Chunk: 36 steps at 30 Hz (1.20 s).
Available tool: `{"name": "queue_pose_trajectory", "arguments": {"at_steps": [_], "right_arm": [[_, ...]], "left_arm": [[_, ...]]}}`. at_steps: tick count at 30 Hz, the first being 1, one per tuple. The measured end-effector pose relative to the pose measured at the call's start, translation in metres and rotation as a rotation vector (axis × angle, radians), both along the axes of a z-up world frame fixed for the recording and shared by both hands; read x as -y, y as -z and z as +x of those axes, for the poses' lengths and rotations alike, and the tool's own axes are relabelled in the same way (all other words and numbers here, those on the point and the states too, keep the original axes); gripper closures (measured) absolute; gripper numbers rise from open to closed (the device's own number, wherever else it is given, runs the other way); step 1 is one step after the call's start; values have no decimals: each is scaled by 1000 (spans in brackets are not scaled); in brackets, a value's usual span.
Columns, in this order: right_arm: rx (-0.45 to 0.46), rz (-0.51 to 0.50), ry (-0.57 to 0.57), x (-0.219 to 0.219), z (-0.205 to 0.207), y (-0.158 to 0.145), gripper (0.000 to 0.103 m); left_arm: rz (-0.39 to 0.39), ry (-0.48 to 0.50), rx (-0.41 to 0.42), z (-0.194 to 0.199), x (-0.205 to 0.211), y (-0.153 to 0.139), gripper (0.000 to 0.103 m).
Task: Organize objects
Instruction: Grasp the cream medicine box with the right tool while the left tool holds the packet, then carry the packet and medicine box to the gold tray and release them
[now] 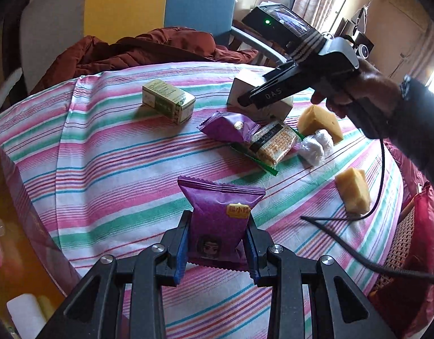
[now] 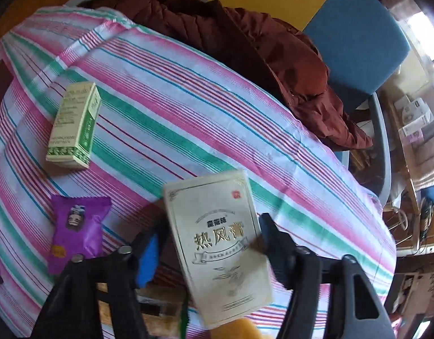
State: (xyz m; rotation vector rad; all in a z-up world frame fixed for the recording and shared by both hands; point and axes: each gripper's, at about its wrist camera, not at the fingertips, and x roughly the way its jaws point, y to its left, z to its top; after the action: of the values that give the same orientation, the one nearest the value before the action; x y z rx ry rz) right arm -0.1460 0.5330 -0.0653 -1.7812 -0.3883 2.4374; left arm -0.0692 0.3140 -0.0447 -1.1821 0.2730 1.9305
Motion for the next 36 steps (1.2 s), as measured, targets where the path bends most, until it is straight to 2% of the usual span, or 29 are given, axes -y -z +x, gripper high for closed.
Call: {"name": "queue_pose_trajectory", "arguments": {"at_steps": [2,7,11,14,18,24,29,31,33,35,36], "right_arm": [[-47,15,41,0,6,-10,50],[-206,13,121,6,26,-60,50],[-318,-78,130,31,47,-101,50],[-358,-176,90,67,62,-115,50],[-363,-296,14,129,64,-117,50],[-317,-429,-110,222,47,-109,50],[-258,-478,-157,286,19,-98,50],[-256,-451,-134,307,4,-93,49],[-255,-431,-110,318,-8,-87,43],[-272,-396,-75,322,-12,-85,22],[-276,-389,-66,322,-11,-85,21]], "left_arm": [[7,-6,2,2,5,-3,69],[42,-32,-21,10,27,-22,69],[70,-67,-48,16,52,-38,69],[83,-105,-71,17,77,-49,68],[97,-186,-97,15,118,-60,68],[103,-349,-120,11,195,-64,68],[93,-481,-126,9,255,-58,68],[87,-525,-117,7,272,-53,68],[85,-558,-103,7,287,-48,68],[87,-568,-104,9,293,-47,68],[87,-571,-108,12,297,-46,68]]}}
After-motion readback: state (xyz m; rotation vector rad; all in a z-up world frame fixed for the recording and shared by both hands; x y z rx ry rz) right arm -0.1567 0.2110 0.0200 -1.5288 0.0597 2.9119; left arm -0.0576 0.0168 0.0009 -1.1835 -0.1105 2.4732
